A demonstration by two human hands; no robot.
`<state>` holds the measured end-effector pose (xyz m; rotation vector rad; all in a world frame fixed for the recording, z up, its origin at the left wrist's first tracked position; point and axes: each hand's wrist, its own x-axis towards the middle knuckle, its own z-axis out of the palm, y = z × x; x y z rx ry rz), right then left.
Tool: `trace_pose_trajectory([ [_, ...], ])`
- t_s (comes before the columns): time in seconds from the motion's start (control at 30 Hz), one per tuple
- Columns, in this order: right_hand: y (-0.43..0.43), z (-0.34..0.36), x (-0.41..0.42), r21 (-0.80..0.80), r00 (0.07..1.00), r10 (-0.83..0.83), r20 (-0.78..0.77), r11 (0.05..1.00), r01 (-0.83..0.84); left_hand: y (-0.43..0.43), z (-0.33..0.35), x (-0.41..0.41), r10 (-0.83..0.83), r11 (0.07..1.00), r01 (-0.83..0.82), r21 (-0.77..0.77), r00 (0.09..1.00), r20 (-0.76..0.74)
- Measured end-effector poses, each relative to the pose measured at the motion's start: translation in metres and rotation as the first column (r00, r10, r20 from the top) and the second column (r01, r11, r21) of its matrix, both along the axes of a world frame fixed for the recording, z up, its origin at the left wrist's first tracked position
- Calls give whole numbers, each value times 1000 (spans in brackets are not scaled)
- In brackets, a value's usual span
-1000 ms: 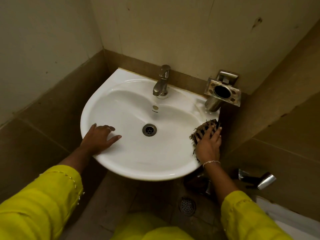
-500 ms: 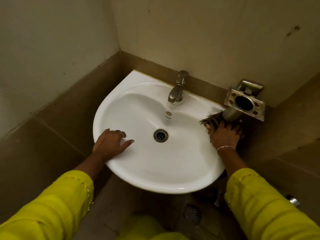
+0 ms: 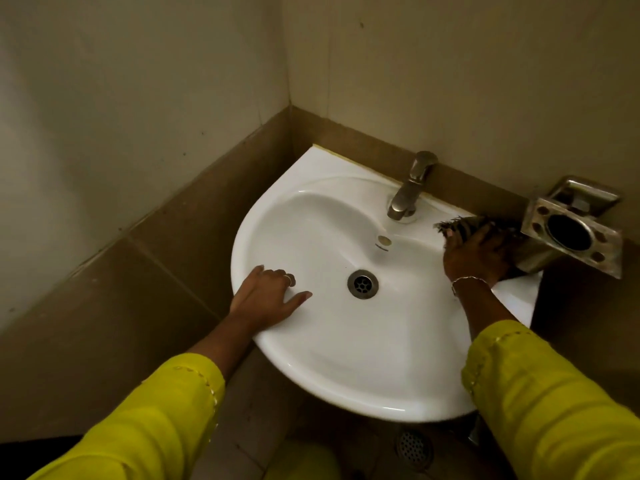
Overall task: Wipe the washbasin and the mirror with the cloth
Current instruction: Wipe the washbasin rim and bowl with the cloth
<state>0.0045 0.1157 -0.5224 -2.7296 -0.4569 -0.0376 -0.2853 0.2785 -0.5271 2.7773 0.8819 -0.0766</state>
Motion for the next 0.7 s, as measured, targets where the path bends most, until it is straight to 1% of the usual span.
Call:
trace_pose_trajectory([
  [0.1, 17, 1, -4, -40, 998, 52, 30, 998, -51, -2, 3, 0, 12, 1000, -12, -4, 1000, 20],
  [0.17, 27, -2, -8, -98, 982, 184, 51, 979, -179, -2, 4, -1, 16, 1000, -15, -12, 1000, 21],
  [0.23, 36, -8, -13, -192, 944, 326, 56, 931, -310, -2, 4, -1, 8, 1000, -8, -15, 1000, 17],
  [0.3, 43, -9, -19, -255, 913, 405, 44, 889, -381, -1, 3, 0, 14, 1000, -14, -16, 1000, 25],
  [0.37, 43, -11, -30, -261, 890, 452, 60, 868, -423, -1, 3, -1, 23, 1000, -22, -8, 999, 49],
  [0.43, 36, -19, -42, -295, 863, 489, 123, 849, -439, -3, 1, -1, 18, 1000, -19, 3, 994, 111],
  [0.5, 31, -25, -52, -325, 840, 520, 154, 830, -454, -6, 0, -1, -5, 1000, 4, 2, 992, 128],
  [0.57, 32, -29, -55, -305, 824, 535, 186, 829, -469, -7, 0, 0, -8, 1000, 8, 2, 990, 139],
  [0.63, 56, -28, -54, -299, 754, 623, 208, 775, -557, 7, 0, -3, 35, 999, -39, 26, 988, 151],
  [0.7, 66, -24, -53, -313, 695, 696, 180, 710, -630, 8, -2, -3, 39, 998, -46, 39, 986, 159],
])
